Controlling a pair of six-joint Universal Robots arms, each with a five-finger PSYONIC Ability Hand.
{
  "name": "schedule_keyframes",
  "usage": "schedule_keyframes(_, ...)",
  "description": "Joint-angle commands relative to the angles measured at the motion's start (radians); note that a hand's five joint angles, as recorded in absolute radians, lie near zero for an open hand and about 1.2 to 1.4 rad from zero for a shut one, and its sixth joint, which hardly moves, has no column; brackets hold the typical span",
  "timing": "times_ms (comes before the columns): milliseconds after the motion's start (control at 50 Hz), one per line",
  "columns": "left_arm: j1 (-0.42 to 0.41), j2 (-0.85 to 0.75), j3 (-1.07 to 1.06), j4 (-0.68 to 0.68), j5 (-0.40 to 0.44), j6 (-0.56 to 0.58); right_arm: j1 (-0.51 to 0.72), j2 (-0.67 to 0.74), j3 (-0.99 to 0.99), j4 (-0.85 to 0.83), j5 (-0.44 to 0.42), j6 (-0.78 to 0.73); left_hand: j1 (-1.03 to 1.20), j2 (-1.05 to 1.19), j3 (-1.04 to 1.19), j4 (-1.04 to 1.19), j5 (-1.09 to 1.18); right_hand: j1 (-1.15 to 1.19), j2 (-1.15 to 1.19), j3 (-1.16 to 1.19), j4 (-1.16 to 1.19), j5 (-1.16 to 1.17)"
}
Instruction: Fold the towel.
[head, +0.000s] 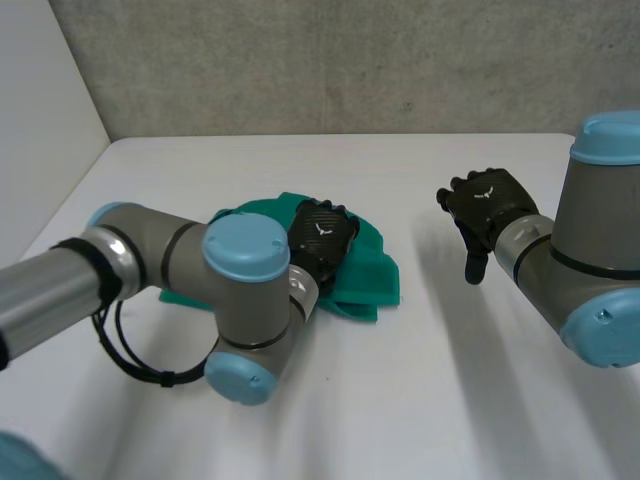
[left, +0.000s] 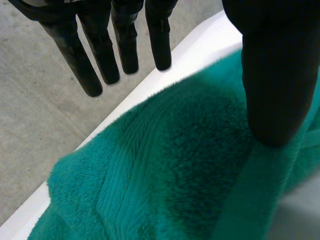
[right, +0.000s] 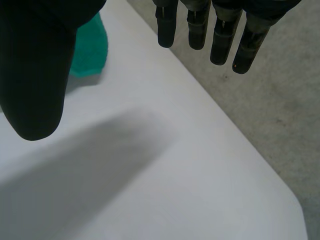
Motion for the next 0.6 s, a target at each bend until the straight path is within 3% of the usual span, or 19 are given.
schedule_keyframes(20,0.008,-0.103,0.131,-0.015,0.019,0.012,-0.014,0.016,0.017,-0.004,0.001,-0.001,0.604,0.611,0.613,0.614,0.615,0.008,-0.037,-0.028,-0.047,-0.044)
schedule_keyframes(60,0.009,-0.094,0.126,-0.015,0.014,0.009,-0.015,0.019,0.009,-0.006,0.002,-0.001,0.993,1.000,1.002,1.003,1.004,0.008,-0.037,-0.028,-0.047,-0.044)
schedule_keyframes(200,0.011,0.075,0.033,0.009,0.017,0.009,-0.064,0.018,-0.015,-0.029,0.004,0.011,0.996,1.003,1.004,1.006,1.006,0.008,-0.037,-0.028,-0.047,-0.044)
schedule_keyframes(360,0.014,0.357,-0.086,0.049,0.019,0.015,-0.130,0.028,-0.066,-0.055,-0.011,0.201,0.996,1.003,1.004,1.006,1.006,0.008,-0.037,-0.028,-0.047,-0.044)
schedule_keyframes(380,0.017,0.407,-0.104,0.048,0.021,0.015,-0.148,0.040,-0.090,-0.046,-0.059,0.311,0.996,1.003,1.004,1.006,1.006,0.008,-0.037,-0.028,-0.047,-0.044)
schedule_keyframes(520,0.041,0.566,-0.168,0.020,0.028,0.027,-0.152,0.077,-0.139,0.048,-0.344,0.625,0.996,1.003,1.004,1.006,1.006,0.008,-0.037,-0.028,-0.047,-0.044)
schedule_keyframes(600,0.055,0.616,-0.196,0.008,0.028,0.055,-0.146,0.126,-0.173,0.118,-0.453,0.811,0.996,1.003,1.004,1.006,1.006,0.008,-0.037,-0.028,-0.047,-0.044)
